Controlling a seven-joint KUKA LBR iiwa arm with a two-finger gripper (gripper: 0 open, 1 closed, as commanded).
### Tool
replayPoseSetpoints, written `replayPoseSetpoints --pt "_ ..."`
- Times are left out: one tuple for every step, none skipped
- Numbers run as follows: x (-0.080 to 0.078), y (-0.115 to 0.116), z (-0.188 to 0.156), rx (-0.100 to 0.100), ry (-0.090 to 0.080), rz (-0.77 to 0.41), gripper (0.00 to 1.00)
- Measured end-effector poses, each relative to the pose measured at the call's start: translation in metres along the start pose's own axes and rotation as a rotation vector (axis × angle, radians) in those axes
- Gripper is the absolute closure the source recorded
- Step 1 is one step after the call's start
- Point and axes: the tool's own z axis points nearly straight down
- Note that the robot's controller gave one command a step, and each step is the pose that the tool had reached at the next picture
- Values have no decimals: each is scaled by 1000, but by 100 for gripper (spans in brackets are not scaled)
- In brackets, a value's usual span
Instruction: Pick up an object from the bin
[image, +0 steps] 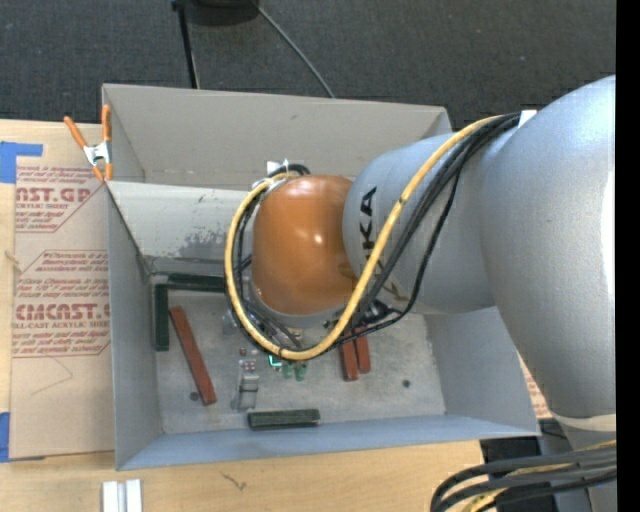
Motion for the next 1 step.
replayPoseSetpoints --pt "-2 -1 -4 -1 -7 2 0"
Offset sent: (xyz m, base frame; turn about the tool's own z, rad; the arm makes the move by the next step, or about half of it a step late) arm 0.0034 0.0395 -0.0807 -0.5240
